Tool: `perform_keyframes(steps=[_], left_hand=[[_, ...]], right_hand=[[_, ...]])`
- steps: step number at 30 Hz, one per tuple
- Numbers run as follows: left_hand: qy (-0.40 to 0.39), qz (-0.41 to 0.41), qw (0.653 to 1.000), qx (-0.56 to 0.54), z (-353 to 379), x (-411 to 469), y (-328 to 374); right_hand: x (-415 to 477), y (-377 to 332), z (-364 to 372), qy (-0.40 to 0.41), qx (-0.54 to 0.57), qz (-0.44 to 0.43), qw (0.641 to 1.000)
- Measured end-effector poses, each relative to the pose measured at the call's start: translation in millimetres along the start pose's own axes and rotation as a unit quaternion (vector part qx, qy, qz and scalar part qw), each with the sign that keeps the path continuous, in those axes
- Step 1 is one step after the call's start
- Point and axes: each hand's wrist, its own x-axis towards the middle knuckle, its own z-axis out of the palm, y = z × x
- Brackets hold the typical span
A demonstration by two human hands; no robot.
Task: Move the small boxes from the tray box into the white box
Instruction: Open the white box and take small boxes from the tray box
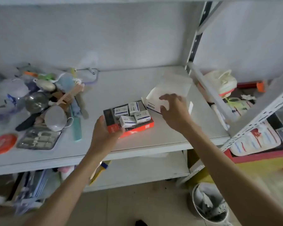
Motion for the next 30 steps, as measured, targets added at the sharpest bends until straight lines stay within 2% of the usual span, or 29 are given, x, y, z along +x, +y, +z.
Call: perform_keyframes(steps=[3, 7, 14, 20, 25, 30], left_hand=[[0.044, 0.014, 0.999, 0.004, 12.3, 21.0, -13.9], [0.063, 0.022, 0.997, 0.037, 23.0, 32.9, -20.8], [-0.017, 0.017, 0.999, 0.047, 7.1, 47.4, -21.7], [-0.064, 0.037, 0.997, 0.038, -1.2, 50.3, -19.7], [-0.063, 0.030, 0.997, 0.015, -0.7, 48.9, -22.4], [-0.056, 0.047, 0.996, 0.043, -0.3, 47.1, -24.6]], right_hand=[[14.4, -2.6, 17.1, -0.052, -0.077, -0.006, 0.996], [19.3, 3.6, 27.4, -0.071, -0.083, 0.003, 0.994], [5.2, 31.5, 8.0, -0.086, -0.087, 0.008, 0.992], [-12.0, 39.5, 0.0, -0.106, -0.046, -0.052, 0.992], [-24.7, 42.6, 2.8, -0.122, -0.054, -0.096, 0.986], [-28.6, 33.4, -2.7, -0.135, -0.094, -0.086, 0.983]])
